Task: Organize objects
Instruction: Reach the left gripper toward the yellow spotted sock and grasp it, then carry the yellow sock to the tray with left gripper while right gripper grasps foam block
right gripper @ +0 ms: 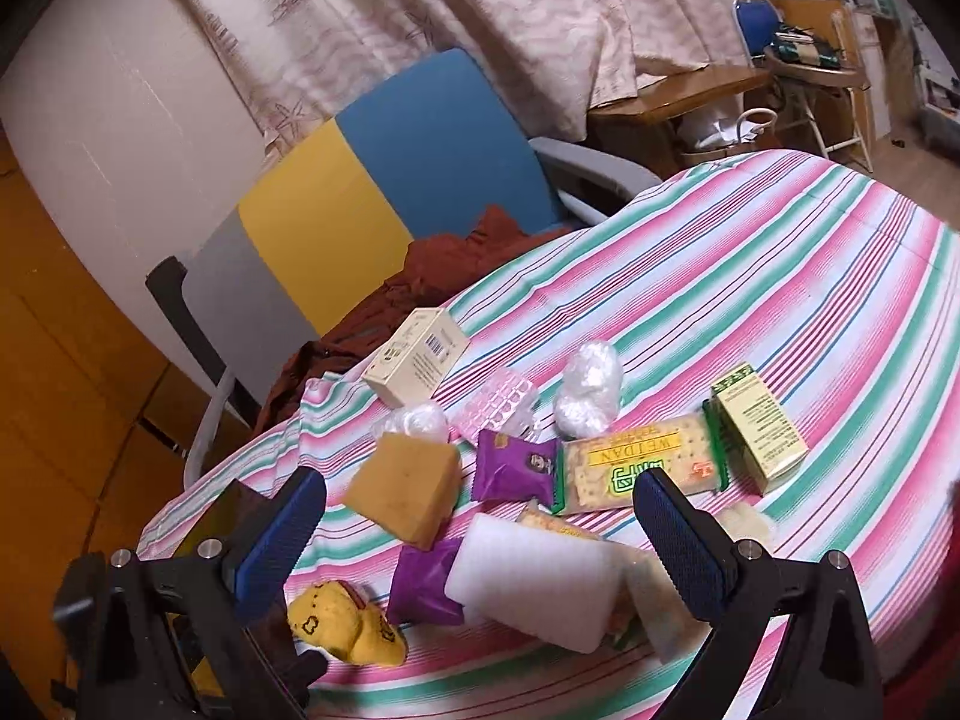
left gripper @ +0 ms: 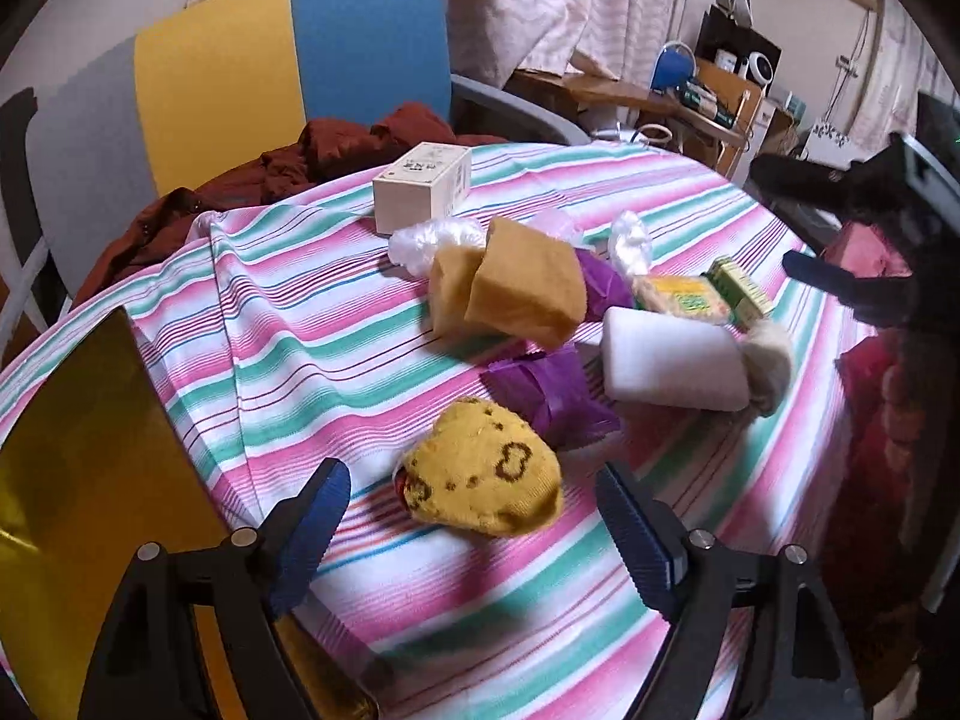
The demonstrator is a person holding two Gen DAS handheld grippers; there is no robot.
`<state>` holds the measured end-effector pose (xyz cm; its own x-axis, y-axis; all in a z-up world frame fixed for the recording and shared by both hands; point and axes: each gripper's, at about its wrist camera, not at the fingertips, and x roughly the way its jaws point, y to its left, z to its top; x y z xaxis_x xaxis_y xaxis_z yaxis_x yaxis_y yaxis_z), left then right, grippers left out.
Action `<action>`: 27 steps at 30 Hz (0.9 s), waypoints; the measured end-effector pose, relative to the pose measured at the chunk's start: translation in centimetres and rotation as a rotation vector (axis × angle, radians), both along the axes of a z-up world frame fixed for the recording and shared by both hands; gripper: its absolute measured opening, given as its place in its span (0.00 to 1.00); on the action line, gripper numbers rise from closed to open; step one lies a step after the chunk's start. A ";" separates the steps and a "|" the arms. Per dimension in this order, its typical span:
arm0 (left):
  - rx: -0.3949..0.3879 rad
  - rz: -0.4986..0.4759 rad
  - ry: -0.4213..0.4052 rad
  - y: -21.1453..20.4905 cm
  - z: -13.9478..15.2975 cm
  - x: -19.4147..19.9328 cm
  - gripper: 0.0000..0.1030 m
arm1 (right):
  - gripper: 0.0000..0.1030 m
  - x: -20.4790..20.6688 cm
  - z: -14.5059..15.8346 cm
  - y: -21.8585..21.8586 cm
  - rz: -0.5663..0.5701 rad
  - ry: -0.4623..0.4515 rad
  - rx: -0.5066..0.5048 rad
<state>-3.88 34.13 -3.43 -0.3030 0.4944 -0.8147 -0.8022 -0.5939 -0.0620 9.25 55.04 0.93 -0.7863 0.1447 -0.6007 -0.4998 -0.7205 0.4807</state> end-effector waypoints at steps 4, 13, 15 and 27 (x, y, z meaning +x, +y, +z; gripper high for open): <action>-0.022 0.007 0.002 0.8 -0.7 -0.4 0.83 | 1.00 -0.1 -0.1 0.0 0.006 -0.001 -0.004; -0.025 0.000 -0.061 1.9 -2.3 -1.2 0.44 | 1.00 -0.4 -0.9 0.5 -0.003 -0.029 -0.039; -0.017 0.000 -0.058 1.6 -2.3 -1.1 0.41 | 1.00 -0.5 -1.1 0.6 0.002 -0.041 -0.048; 0.129 0.003 -0.074 -3.7 1.3 1.7 0.40 | 1.00 -3.6 -2.0 -1.9 0.152 -0.222 0.001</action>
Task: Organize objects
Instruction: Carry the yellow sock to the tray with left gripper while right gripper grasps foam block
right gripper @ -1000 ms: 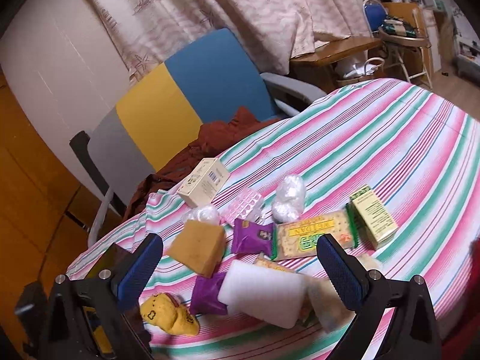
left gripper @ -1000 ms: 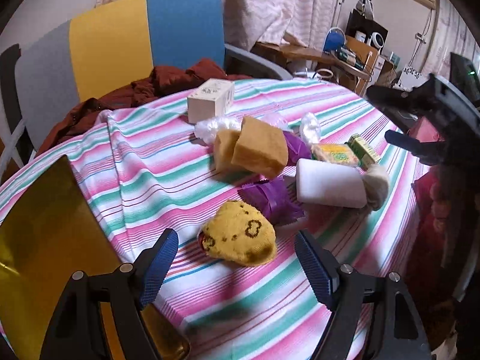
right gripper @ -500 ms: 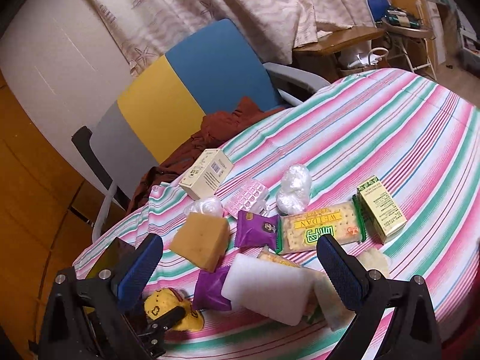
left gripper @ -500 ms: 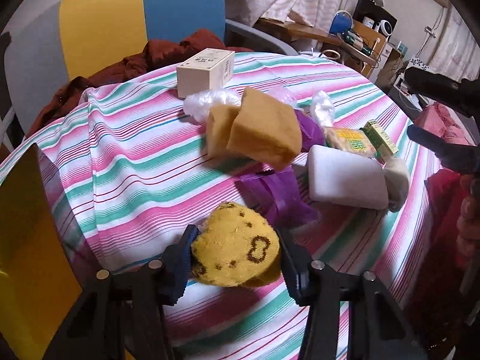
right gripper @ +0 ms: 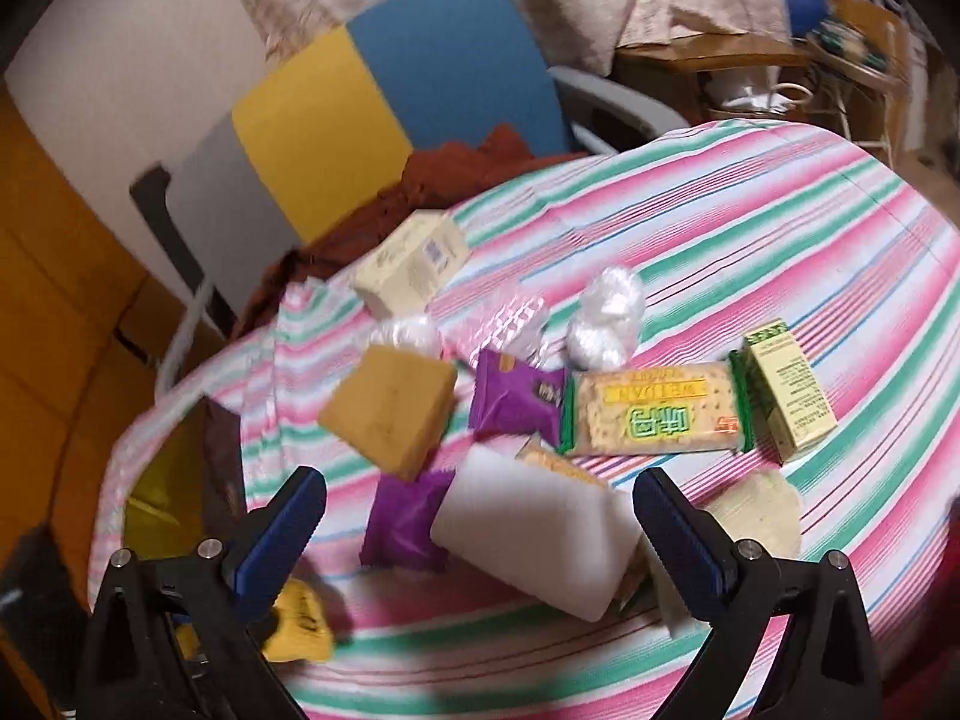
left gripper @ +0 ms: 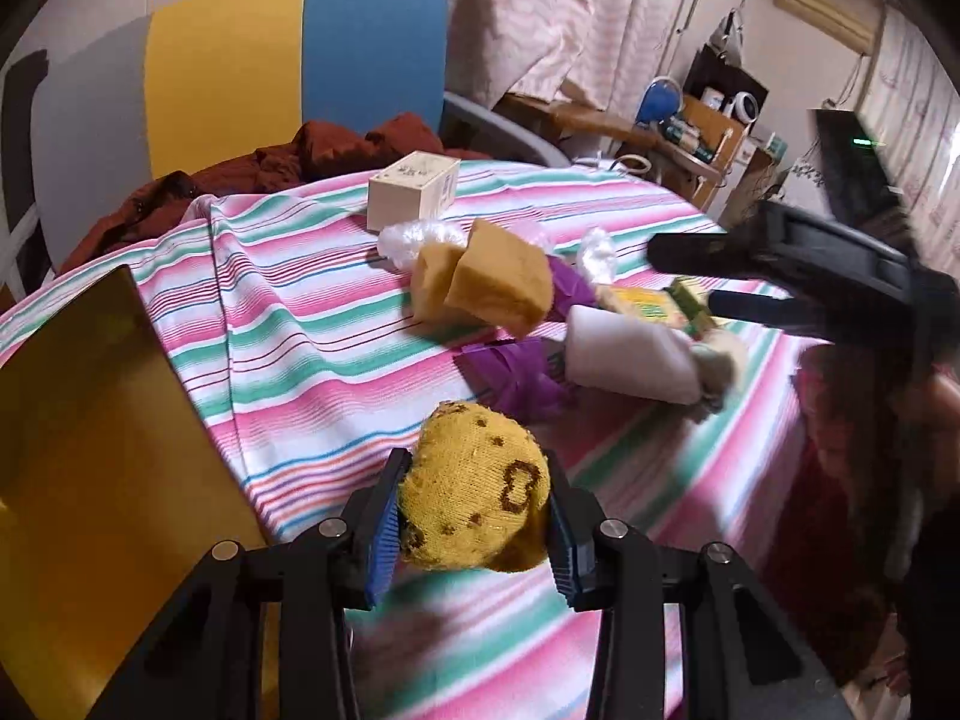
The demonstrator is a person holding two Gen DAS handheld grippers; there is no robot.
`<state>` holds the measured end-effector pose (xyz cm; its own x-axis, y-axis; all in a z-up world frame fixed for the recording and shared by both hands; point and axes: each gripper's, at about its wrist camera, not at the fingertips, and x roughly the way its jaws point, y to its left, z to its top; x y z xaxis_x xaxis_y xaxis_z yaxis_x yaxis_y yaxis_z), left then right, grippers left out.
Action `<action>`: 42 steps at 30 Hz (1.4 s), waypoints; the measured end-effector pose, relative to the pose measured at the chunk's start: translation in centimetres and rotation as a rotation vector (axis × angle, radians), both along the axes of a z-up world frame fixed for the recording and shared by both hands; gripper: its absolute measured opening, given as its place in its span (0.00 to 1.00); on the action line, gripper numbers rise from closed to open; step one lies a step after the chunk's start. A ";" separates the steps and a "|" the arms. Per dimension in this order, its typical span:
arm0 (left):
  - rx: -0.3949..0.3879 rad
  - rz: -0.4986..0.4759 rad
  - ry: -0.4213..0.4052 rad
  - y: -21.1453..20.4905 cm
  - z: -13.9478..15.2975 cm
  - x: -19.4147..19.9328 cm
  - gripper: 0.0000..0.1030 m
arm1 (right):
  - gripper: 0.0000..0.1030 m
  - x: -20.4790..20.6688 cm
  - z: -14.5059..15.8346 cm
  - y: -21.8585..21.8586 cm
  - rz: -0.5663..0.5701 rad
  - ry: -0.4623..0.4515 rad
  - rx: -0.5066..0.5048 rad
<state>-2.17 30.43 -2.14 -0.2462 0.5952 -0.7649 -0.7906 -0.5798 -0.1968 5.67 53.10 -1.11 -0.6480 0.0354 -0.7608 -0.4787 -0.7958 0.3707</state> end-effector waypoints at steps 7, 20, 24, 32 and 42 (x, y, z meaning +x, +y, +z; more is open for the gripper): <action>0.066 0.032 -0.008 -3.2 1.6 0.8 0.40 | 1.00 -4.1 1.1 -1.3 0.184 -0.117 0.019; 0.119 0.144 -0.038 -8.4 2.3 0.2 0.41 | 0.94 -6.7 -3.2 -4.2 0.526 -0.592 0.396; 0.124 0.167 -0.041 -9.6 2.2 0.1 0.41 | 0.89 -7.0 -4.1 -3.3 0.497 -0.620 0.409; 0.138 0.211 -0.048 -11.6 2.2 -0.1 0.41 | 0.63 -7.3 -5.7 -3.3 0.497 -0.627 0.416; 0.154 0.309 -0.029 -15.4 2.8 -0.7 0.41 | 0.63 -5.1 1.3 -4.0 0.394 -0.359 0.381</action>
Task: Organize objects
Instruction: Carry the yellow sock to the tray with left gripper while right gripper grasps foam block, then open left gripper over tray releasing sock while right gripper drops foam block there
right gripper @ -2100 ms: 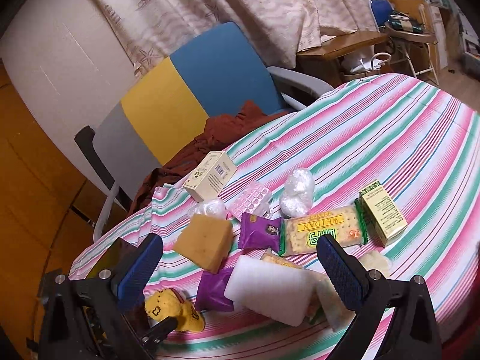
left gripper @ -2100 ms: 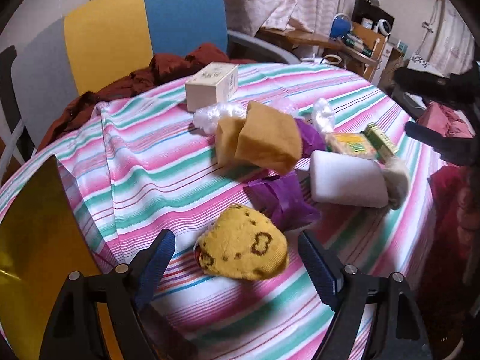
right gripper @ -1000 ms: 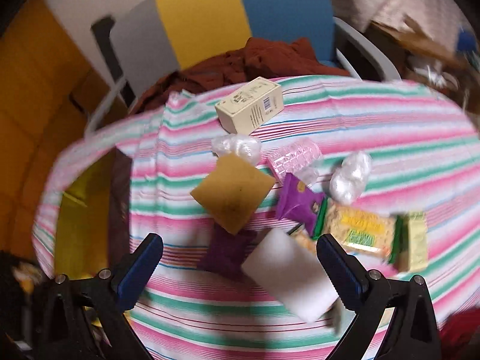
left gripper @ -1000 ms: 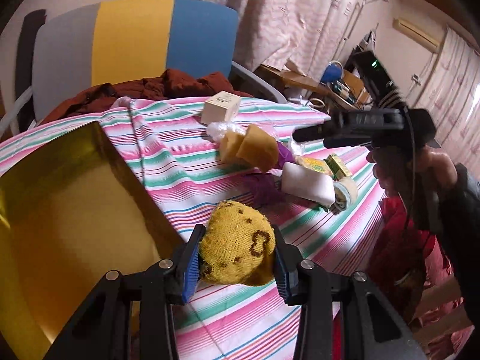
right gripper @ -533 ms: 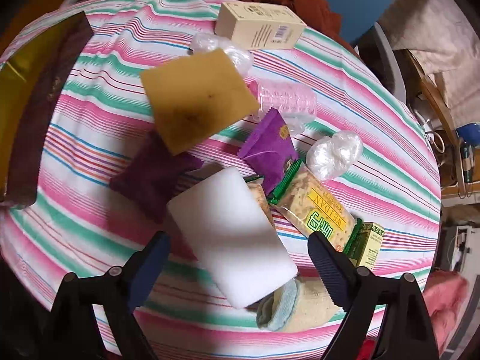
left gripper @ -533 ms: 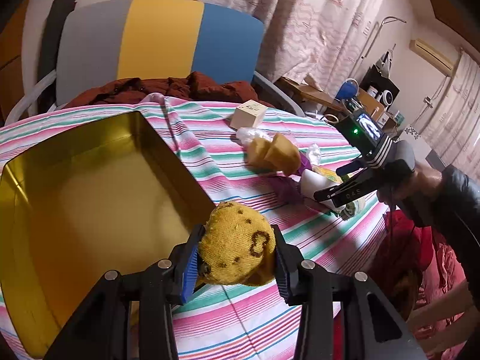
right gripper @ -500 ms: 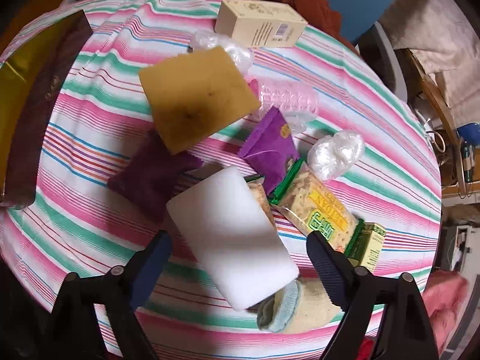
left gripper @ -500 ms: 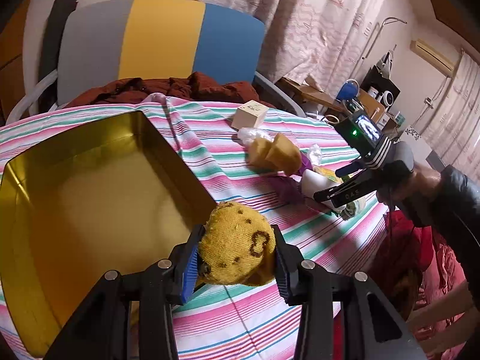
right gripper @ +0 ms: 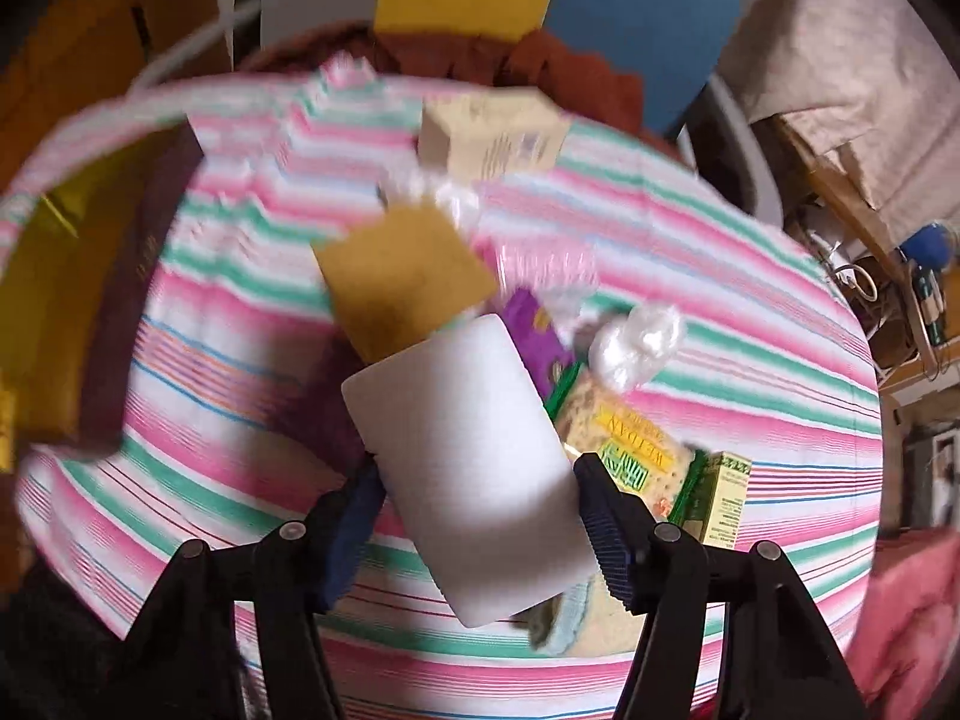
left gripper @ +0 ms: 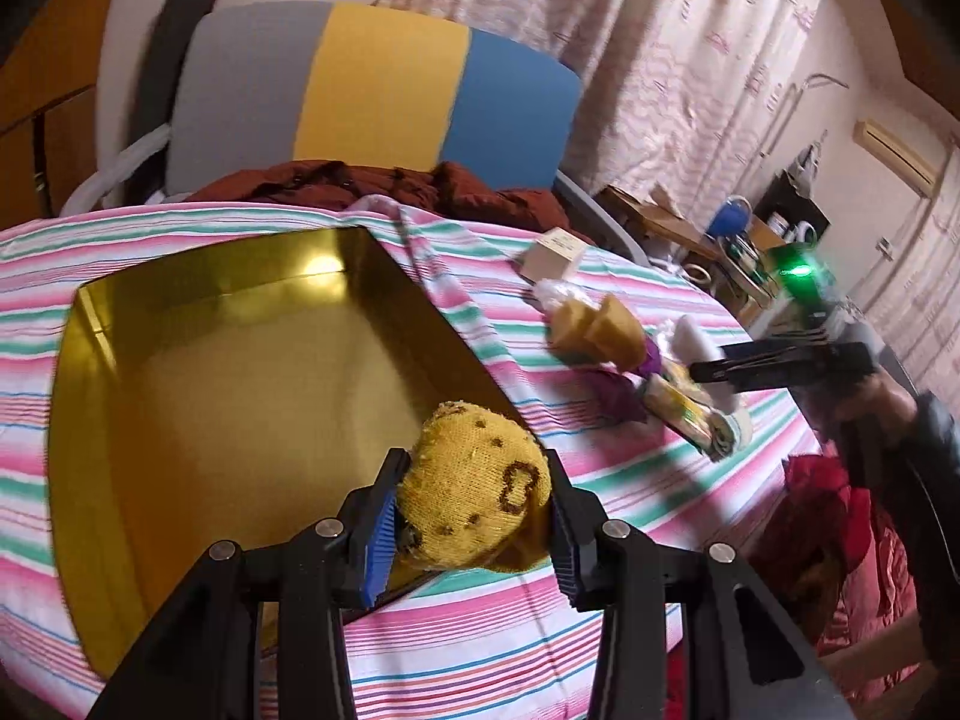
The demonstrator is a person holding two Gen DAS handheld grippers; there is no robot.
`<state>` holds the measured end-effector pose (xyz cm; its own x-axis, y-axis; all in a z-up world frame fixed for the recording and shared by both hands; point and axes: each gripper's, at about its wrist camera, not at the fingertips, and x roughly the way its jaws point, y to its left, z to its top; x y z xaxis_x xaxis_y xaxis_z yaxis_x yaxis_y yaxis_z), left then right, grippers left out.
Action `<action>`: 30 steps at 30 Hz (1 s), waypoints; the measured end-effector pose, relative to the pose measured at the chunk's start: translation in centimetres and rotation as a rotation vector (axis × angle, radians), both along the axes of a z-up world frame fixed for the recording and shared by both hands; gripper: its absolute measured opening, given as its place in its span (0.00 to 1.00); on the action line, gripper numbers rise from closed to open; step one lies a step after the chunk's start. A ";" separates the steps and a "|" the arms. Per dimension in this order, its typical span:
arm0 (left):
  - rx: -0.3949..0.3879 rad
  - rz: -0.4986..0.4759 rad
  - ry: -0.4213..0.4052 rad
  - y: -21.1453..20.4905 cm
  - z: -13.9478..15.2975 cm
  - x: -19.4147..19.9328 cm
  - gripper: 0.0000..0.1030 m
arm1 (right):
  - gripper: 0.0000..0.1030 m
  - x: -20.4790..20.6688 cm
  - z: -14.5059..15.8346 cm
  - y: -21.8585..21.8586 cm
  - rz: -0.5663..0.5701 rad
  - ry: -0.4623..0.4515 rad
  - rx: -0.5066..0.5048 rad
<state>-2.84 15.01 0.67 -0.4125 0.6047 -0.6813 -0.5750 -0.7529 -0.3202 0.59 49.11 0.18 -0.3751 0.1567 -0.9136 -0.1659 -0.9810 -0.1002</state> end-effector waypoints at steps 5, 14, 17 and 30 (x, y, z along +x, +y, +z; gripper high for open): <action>-0.013 0.094 0.015 -2.9 0.2 -0.8 0.41 | 0.63 -0.1 3.5 -4.9 0.039 0.178 -0.158; -0.091 0.294 0.051 -9.3 -0.6 -1.8 0.46 | 0.65 -4.8 3.5 -19.3 0.210 0.267 -0.432; -0.117 0.335 0.039 -10.8 -1.5 -2.0 0.53 | 0.70 -6.2 1.8 -23.0 0.241 0.222 -0.480; -0.073 0.471 0.033 -15.0 -1.3 -2.0 0.58 | 0.90 -5.1 -0.6 -28.0 0.283 0.216 -0.470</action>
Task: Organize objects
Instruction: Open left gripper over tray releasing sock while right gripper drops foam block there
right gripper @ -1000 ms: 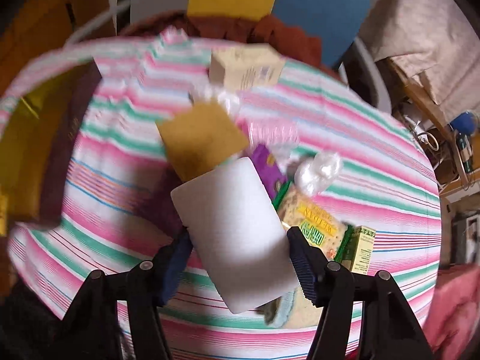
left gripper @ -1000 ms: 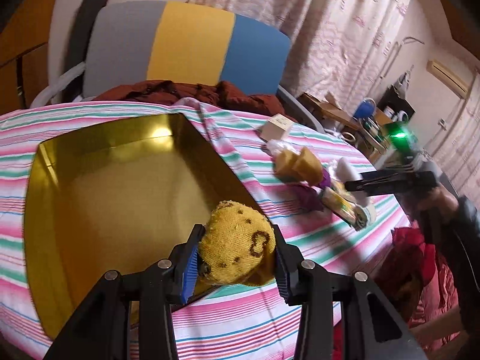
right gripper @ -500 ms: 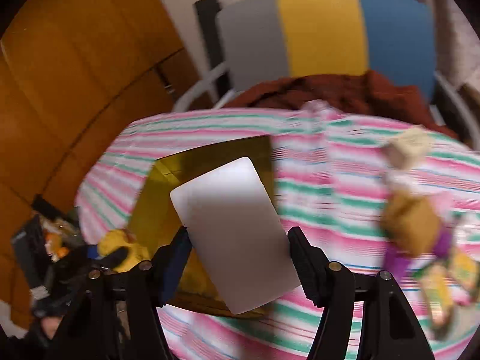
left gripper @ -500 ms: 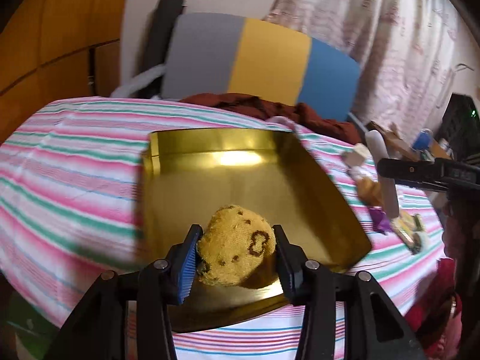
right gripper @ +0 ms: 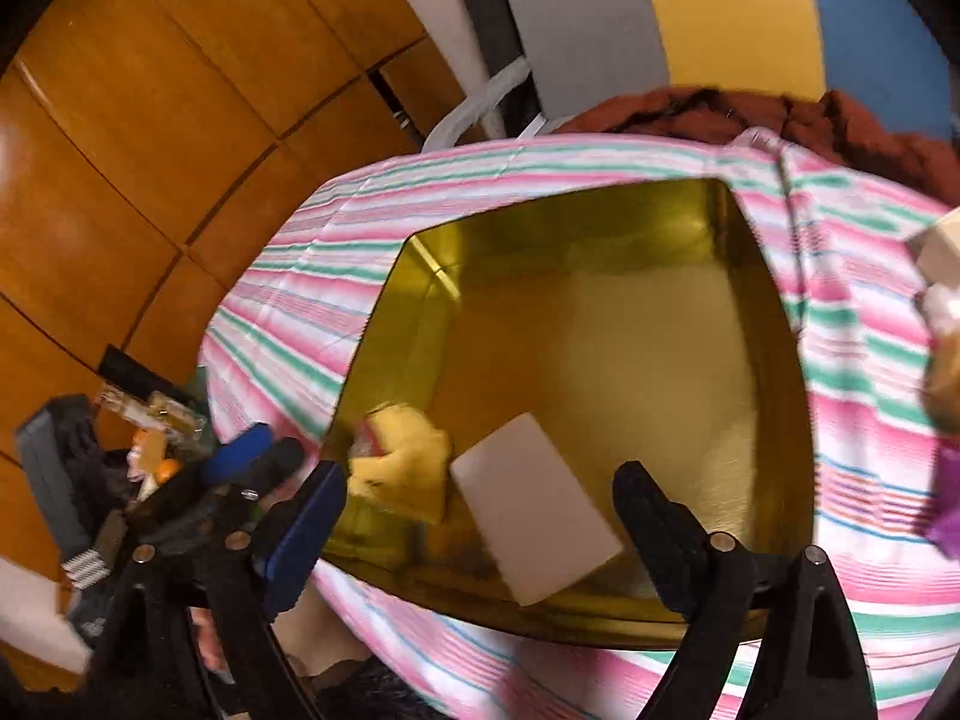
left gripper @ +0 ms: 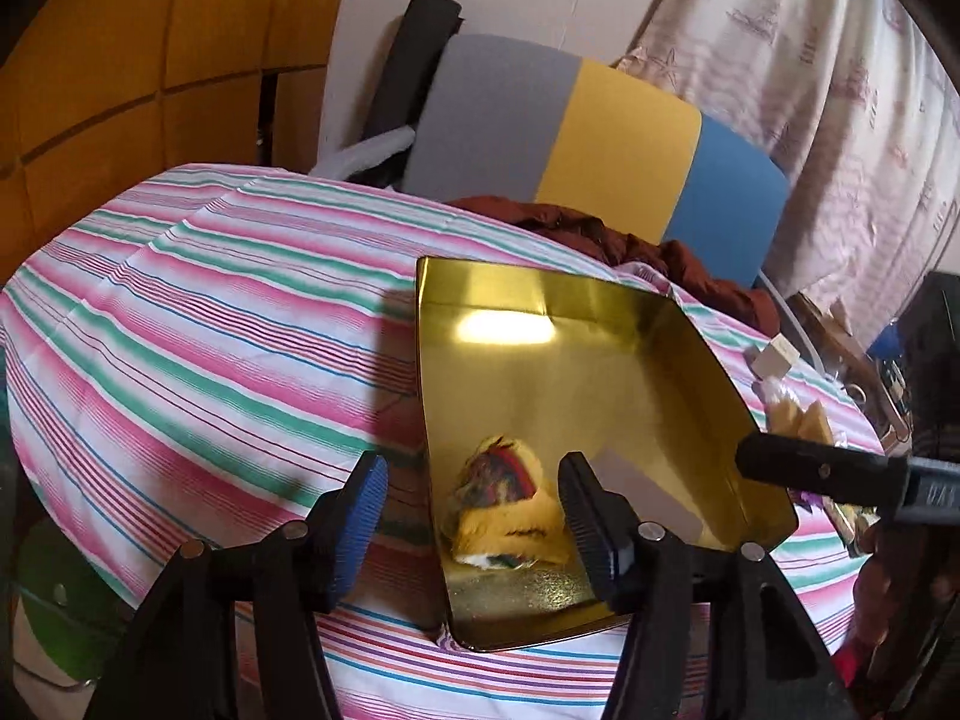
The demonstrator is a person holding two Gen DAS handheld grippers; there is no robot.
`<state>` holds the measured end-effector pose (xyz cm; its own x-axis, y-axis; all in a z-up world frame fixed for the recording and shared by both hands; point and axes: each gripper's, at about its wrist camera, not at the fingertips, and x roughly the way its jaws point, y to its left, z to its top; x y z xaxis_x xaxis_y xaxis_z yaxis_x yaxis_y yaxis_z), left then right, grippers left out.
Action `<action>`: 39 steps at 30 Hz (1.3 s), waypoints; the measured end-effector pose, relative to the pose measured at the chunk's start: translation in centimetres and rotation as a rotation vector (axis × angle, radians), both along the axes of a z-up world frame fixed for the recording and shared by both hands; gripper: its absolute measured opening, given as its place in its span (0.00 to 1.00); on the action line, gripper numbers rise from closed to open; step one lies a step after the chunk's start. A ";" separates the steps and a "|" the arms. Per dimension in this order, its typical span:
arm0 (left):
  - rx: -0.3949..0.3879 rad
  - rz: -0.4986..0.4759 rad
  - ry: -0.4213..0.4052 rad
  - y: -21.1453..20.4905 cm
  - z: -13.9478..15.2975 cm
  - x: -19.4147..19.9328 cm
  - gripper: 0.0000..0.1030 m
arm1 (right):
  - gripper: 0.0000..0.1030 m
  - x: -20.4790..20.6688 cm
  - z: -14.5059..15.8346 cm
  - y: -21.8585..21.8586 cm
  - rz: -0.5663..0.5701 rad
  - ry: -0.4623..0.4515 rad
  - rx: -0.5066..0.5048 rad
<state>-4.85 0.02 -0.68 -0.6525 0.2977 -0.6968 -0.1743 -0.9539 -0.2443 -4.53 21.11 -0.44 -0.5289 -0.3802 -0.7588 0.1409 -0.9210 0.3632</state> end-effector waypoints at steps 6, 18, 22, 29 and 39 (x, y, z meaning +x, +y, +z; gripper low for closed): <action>-0.026 0.034 0.042 0.7 1.0 0.6 0.58 | 0.97 2.4 1.7 -0.4 -0.044 0.177 0.163; -0.137 -0.033 0.120 4.3 2.1 2.2 0.58 | 1.00 4.7 2.8 1.5 -0.178 0.290 0.249; -0.150 -0.065 0.105 5.3 1.8 2.4 0.58 | 1.00 5.2 2.5 2.2 -0.211 0.295 0.258; -0.150 -0.118 0.087 7.0 1.3 2.9 0.58 | 1.00 6.0 2.6 3.3 -0.242 0.316 0.261; -0.168 -0.199 0.065 9.1 0.5 3.5 0.58 | 1.00 6.9 2.5 5.7 -0.314 0.318 0.261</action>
